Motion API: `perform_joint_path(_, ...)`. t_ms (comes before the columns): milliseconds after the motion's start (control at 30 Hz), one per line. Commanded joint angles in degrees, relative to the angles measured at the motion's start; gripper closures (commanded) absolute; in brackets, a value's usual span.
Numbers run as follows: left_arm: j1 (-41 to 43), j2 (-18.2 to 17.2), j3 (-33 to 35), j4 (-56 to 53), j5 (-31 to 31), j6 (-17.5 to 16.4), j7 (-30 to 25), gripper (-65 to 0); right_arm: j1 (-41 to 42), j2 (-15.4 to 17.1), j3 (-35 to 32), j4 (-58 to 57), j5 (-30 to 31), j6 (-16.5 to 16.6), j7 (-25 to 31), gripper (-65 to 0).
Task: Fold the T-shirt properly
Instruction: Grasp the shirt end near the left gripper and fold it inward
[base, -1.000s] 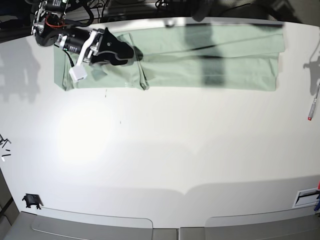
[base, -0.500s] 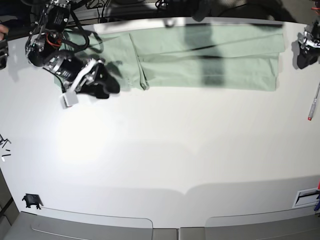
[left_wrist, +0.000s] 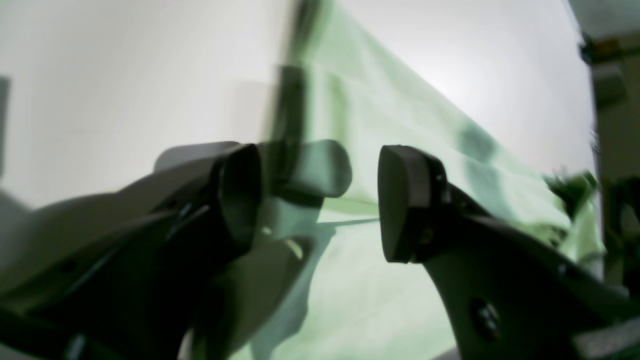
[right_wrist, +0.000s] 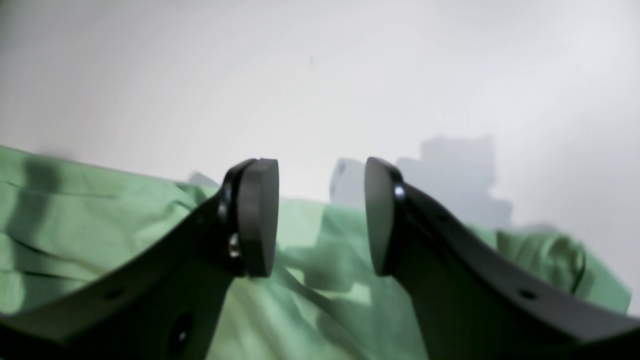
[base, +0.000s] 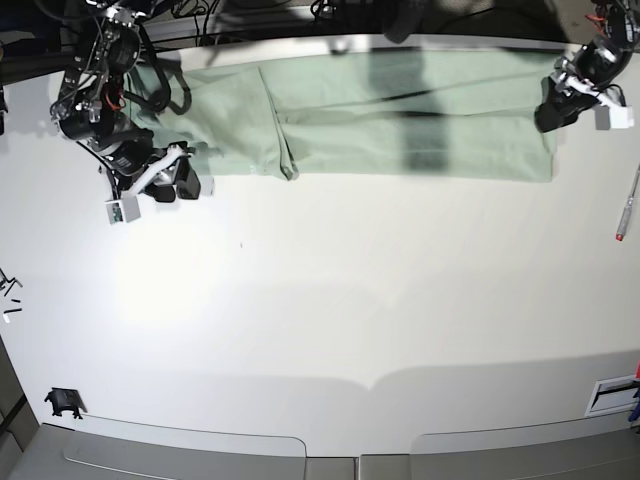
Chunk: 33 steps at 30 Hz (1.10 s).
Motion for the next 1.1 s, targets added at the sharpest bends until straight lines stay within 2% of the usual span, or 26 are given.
perform_joint_path(0, 0.42, -0.92, 0.48, 0.42, 0.81, 0.58, 2.10, -34.8, 0.48, 0.68, 0.26, 0.13, 1.22, 0.26, 1.31, -26.1)
perform_joint_path(167, 1.27, -0.92, 0.96, 0.42, 0.79, 0.58, 6.05, -34.3, 0.48, 0.68, 0.26, -1.20, 1.22, 0.26, 1.33, -26.1)
perform_joint_path(300, 2.16, -0.61, 0.96, 0.42, 0.79, 0.58, 6.01, -30.6, 0.48, 0.68, 0.26, -1.20, 1.49, 0.26, 2.23, -26.1)
perform_joint_path(400, 2.12, 0.02, 0.96, 0.42, 0.79, 0.58, 5.81, -30.5, 0.48, 0.68, 0.26, -1.20, 1.46, 0.26, 2.91, -26.1)
perform_joint_path(500, 2.12, 0.74, 0.96, 0.42, 0.79, 0.58, 2.86, -30.0, 0.50, 0.68, 0.26, -1.20, 1.46, 0.28, 3.04, -26.1)
perform_joint_path(567, 2.10, 1.16, 0.96, 0.42, 0.76, 0.58, 1.62, -21.9, 0.48, 0.68, 0.26, -1.20, 1.46, 0.28, 3.02, -26.1)
perform_joint_path(667, 2.12, 1.33, 0.96, 0.42, -0.02, 0.58, 1.44, 0.0, 0.48, 0.68, 0.26, -1.20, 1.46, 0.26, 3.04, -26.1)
perform_joint_path(767, 2.10, 1.27, 0.92, 0.50, -4.31, 0.58, 1.46, 0.0, 0.48, 0.68, 0.26, -1.20, 1.16, 0.15, 3.06, -26.1)
perform_joint_path(833, 2.12, 1.29, 0.83, 2.05, -7.04, 0.58, 1.79, 0.0, 0.50, 0.68, 0.26, -1.20, -1.55, -2.38, 3.34, -26.1)
perform_joint_path(933, 2.47, 1.42, 0.83, 8.15, -9.53, 0.58, 4.79, 0.0, 0.48, 0.72, 0.26, -1.20, -9.55, -5.46, 4.66, -26.1)
perform_joint_path(1067, 3.61, 4.26, 0.83, 19.56, -9.55, 0.58, 7.30, 0.0, 0.35, 1.14, 0.39, -1.22, -16.59, -7.69, 5.46, -26.1)
